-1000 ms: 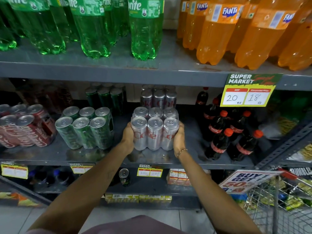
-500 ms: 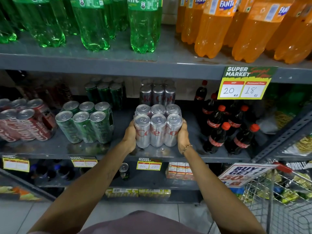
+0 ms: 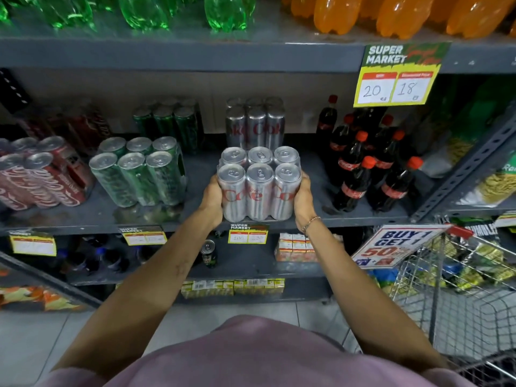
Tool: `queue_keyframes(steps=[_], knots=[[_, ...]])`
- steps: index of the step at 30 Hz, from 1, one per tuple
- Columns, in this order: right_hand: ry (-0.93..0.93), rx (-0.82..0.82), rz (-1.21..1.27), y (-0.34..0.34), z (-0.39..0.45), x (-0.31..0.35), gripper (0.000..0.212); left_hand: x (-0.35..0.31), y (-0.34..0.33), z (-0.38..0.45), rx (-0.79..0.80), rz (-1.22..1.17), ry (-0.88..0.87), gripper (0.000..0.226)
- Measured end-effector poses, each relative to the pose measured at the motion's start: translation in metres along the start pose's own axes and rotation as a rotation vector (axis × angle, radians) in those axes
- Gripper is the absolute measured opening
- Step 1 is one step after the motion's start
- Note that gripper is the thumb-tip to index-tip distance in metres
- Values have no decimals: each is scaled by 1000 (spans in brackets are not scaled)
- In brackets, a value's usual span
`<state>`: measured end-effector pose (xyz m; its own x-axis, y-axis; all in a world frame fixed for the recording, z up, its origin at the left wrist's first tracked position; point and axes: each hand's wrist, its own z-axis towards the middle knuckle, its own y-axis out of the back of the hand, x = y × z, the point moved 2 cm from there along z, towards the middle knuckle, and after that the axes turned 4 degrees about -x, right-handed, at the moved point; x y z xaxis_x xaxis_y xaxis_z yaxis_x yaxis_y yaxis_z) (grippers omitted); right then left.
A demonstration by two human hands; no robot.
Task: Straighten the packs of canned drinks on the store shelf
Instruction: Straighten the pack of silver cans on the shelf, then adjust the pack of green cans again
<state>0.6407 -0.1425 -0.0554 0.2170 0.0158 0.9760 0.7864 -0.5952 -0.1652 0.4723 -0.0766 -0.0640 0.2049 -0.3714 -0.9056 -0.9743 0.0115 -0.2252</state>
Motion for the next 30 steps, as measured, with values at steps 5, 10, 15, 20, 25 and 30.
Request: queue_keyframes(steps=[5, 10, 15, 20, 25, 30], knots=[[-8, -4, 21, -1, -1, 3, 33, -1, -3, -6, 12, 0, 2, 40], [-37, -41, 64, -3, -9, 9, 40, -2, -1, -10, 11, -13, 5, 42], [215, -378, -256, -8, -16, 21, 46, -16, 10, -16, 41, 46, -15, 43], [791, -211, -421, -81, -48, 59, 41, -78, 74, -19, -41, 280, -512, 39], [772, 243, -519, -187, -76, 52, 33, -137, 175, -2, -374, 580, -778, 49], [-49, 345, -188, -246, -53, 8, 47, -129, 232, 45, -283, 256, -287, 56]])
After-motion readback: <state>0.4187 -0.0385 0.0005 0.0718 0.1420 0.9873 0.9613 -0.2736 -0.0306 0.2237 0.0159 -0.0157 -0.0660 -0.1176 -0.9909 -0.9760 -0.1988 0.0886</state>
